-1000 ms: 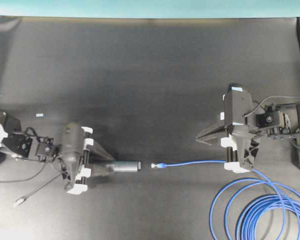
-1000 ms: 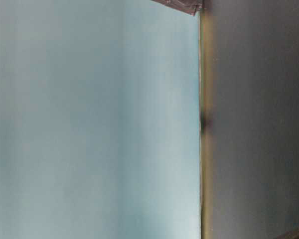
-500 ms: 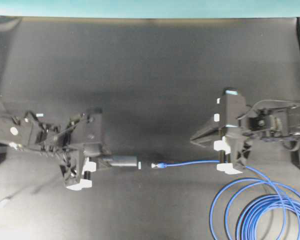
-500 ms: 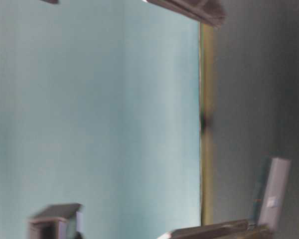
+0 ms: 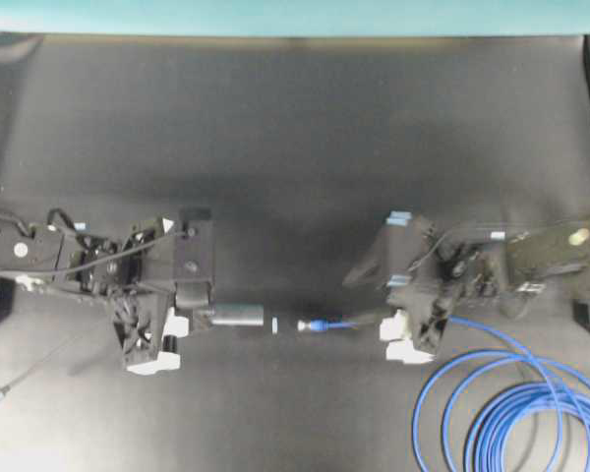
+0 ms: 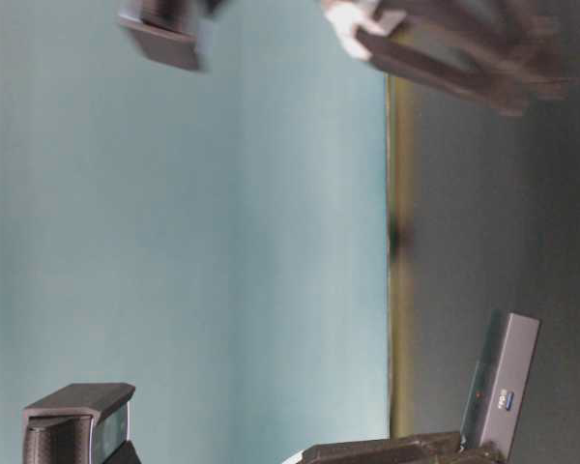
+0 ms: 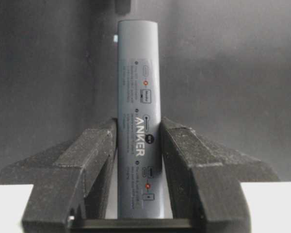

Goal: Insert the LAN cable into the hub.
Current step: 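Close the right gripper on the blue LAN cable behind its plug, then push the blue plug leftward into the hub's end port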

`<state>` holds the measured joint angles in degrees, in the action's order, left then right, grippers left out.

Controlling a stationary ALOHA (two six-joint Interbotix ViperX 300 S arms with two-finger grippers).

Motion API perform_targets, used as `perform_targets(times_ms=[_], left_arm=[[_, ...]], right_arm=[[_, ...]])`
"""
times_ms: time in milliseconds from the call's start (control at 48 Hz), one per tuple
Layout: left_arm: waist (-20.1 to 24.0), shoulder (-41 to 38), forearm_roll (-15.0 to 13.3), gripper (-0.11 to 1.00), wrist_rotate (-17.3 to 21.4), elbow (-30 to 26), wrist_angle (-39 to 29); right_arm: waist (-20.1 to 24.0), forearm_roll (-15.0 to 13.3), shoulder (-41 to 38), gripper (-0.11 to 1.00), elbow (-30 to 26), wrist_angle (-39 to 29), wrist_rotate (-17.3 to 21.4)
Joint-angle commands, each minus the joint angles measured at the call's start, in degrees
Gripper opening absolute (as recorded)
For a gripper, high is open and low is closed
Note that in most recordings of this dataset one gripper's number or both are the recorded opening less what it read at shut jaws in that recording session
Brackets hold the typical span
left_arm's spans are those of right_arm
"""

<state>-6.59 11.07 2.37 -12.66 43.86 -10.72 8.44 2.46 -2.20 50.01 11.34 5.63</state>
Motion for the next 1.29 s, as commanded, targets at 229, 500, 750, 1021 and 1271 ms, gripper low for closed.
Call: perform_targets(times_ms=[229,500,750,1021,1271], left_arm=[[-0.09,0.88,0.09,0.29,-0.44,-0.79,0.18],[-0.09,1.05,0.09,0.29,-0.44,-0.35,0.26],[-0.26,1.05,0.09,0.29,-0.53,-0.35,0.35],[-0.09,0.79,0.18,0.29,-0.53,-0.35,2.29],[-0.09,0.88,0.18,0.29,0.35,-0.88,1.76]], right_arm=[[1.85,0.09,-5.45,0.61,-2.90,5.45,0.44],[1.76,0.09,-8.53,0.61,-1.85,11.69,0.44],[1.76,0.18,-10.37,0.60,-0.97,15.12,0.44],[1.76,0.88,-12.48,0.33,-0.97,18.90,0.53],[1.93,4.75,-11.69,0.12,1.76,25.66,3.08]])
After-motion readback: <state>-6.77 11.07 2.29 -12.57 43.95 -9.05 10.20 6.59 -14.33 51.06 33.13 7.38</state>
